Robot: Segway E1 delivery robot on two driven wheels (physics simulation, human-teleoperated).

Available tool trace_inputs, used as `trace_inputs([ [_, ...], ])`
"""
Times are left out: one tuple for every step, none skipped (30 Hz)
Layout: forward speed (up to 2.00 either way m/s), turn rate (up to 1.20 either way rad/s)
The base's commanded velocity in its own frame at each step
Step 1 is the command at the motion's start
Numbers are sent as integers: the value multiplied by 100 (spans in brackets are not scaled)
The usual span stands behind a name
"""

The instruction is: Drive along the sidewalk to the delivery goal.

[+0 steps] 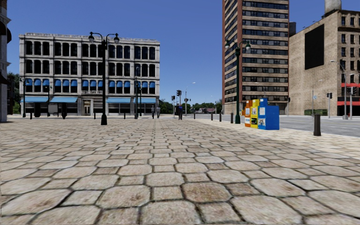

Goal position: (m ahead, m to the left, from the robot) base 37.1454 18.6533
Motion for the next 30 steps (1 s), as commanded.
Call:
trace_inputs([
  [200,0],
  [200,0],
  [200,0],
  [200,0],
  [200,0],
  [200,0],
  [200,0],
  [200,0],
  [200,0],
  [200,0],
  [200,0],
  [200,0],
  [200,0],
  [200,0],
  [200,0],
  [200,0],
  [200,0],
  [200,0],
  [200,0],
  [200,0],
  [200,0],
  [200,0],
  [200,0],
  [200,0],
  [200,0],
  [200,0],
  [200,0],
  [200,0],
  [200,0],
  [200,0],
])
